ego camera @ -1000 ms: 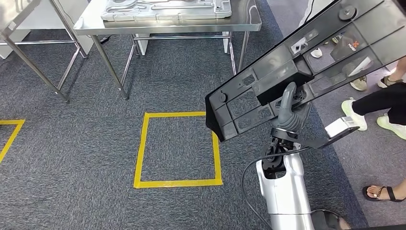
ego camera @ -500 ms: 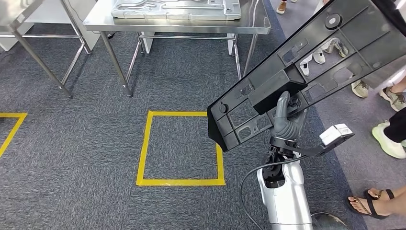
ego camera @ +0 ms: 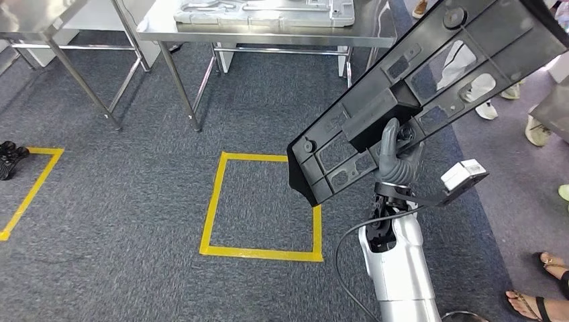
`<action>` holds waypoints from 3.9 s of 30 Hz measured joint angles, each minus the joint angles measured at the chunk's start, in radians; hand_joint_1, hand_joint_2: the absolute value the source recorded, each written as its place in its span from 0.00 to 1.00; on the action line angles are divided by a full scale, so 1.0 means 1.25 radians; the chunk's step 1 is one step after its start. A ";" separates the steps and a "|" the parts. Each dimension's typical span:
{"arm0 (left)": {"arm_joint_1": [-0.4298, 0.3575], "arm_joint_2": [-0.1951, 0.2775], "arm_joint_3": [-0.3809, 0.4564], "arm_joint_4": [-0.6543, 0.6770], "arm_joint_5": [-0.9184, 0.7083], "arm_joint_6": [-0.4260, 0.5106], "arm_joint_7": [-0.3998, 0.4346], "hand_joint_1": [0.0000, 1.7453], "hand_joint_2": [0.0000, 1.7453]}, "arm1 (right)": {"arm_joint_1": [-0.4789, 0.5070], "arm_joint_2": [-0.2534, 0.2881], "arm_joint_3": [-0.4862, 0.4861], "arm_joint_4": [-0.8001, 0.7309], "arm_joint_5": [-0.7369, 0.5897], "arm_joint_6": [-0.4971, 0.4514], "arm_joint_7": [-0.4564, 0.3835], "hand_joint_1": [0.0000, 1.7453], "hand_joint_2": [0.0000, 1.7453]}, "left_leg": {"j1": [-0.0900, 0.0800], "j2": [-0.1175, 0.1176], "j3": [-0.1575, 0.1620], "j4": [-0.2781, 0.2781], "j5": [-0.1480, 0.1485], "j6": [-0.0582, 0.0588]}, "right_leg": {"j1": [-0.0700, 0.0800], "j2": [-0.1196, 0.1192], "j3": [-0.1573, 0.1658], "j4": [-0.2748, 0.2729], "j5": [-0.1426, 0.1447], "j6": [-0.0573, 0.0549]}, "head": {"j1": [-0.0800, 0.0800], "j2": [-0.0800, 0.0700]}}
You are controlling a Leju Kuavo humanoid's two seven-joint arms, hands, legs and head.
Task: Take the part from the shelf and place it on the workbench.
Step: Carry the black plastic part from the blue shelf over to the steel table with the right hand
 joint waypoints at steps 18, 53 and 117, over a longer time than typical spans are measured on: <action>0.006 -0.004 0.008 0.000 -0.012 0.003 -0.019 0.00 1.00 | 0.004 -0.005 0.006 0.025 -0.021 -0.009 -0.009 1.00 1.00 | -0.011 0.003 0.079 -0.102 0.030 0.052 | 0.010 -0.002 -0.125 0.222 -0.074 0.036 | 0.000 0.000; 0.005 -0.005 0.026 0.001 -0.016 -0.018 -0.035 0.00 1.00 | 0.009 -0.010 0.000 0.014 -0.040 -0.018 -0.025 1.00 1.00 | -0.026 0.047 0.111 -0.102 0.003 0.053 | 0.029 -0.045 -0.040 0.035 0.035 0.006 | 0.000 0.000; -0.001 -0.002 0.034 0.000 -0.044 -0.004 -0.024 0.00 1.00 | -0.007 -0.009 -0.001 0.038 -0.073 -0.004 -0.027 1.00 1.00 | -0.009 0.011 0.092 -0.100 0.006 0.019 | 0.009 0.004 -0.018 -0.007 0.012 0.015 | -0.002 0.000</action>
